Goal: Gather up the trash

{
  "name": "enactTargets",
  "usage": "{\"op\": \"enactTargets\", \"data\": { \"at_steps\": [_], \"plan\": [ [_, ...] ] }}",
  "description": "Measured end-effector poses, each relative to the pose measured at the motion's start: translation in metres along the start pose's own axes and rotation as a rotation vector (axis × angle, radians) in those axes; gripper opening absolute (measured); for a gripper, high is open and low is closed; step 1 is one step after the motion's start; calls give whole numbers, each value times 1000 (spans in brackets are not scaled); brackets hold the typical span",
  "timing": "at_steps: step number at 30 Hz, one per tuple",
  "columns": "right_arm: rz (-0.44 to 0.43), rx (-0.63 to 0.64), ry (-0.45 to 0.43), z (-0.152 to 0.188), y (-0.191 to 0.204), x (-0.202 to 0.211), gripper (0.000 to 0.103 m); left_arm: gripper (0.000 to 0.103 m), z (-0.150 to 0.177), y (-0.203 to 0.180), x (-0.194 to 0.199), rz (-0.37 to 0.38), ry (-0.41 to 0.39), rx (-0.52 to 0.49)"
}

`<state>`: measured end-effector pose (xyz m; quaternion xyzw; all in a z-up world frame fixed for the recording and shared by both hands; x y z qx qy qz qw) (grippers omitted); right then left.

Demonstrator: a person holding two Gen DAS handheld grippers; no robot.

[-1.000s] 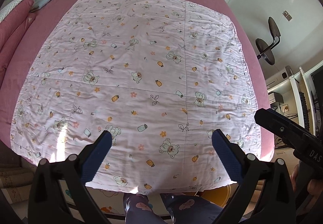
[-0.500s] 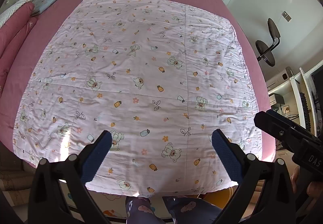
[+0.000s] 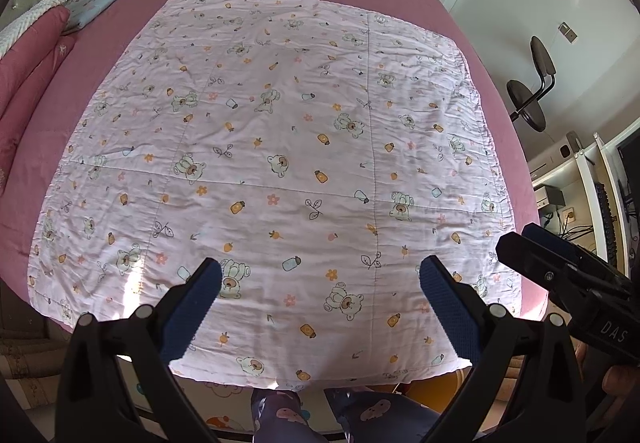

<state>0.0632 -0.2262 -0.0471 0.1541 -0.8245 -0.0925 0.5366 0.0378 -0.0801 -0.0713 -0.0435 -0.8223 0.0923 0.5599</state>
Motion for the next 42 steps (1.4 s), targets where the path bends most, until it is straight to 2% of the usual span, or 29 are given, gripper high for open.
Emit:
{"op": "enactTargets", "data": {
  "at_steps": [19, 42],
  "plan": [
    [21, 38, -33, 0, -2, 0, 74, 99, -12, 3, 8, -31, -77, -26],
    [16, 50, -43, -3, 3, 2, 75, 99, -12, -1, 9, -25, -71, -30]
  ]
}}
Point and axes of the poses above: each gripper's, at about its wrist camera, not at the fingertips, and x roughly against the way its jaws point, y to its left, z to its underside, the point moved 10 cm from there along -x, roughly the way its jaws point, and after that the axes turned 1 degree about z, right-handed, at the moved point
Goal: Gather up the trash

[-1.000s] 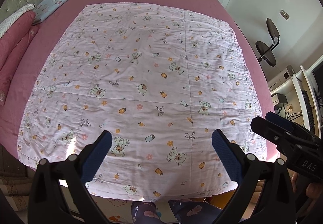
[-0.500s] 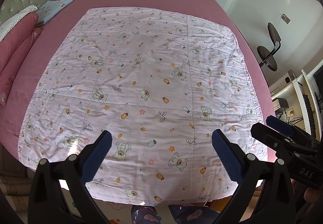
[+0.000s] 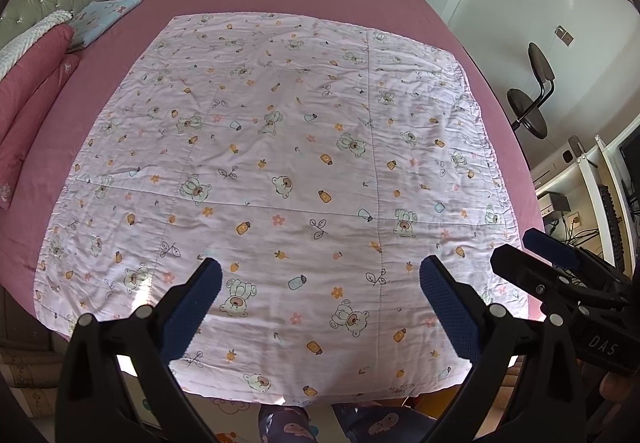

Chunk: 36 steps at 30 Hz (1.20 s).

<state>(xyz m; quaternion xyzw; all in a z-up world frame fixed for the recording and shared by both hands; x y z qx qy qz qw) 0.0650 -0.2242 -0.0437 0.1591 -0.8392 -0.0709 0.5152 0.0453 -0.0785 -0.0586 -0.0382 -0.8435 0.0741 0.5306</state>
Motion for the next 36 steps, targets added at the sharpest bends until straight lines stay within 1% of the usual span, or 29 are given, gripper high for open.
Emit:
{"op": "enactTargets", "data": {
  "at_steps": [11, 15, 19, 33, 36],
  "plan": [
    [3, 2, 5, 2, -1, 0, 75, 99, 0, 0, -2, 2, 4, 1],
    [3, 1, 7, 5, -3, 0, 75, 99, 2, 1, 1, -13, -10, -6],
    [6, -1, 11, 7, -6, 0, 75, 99, 1, 1, 3, -13, -21, -5],
    [6, -4, 11, 6, -6, 2, 76, 99, 6, 7, 1, 0, 8, 47],
    [5, -4, 11, 6, -6, 2, 76, 99, 6, 7, 1, -2, 8, 44]
  ]
}}
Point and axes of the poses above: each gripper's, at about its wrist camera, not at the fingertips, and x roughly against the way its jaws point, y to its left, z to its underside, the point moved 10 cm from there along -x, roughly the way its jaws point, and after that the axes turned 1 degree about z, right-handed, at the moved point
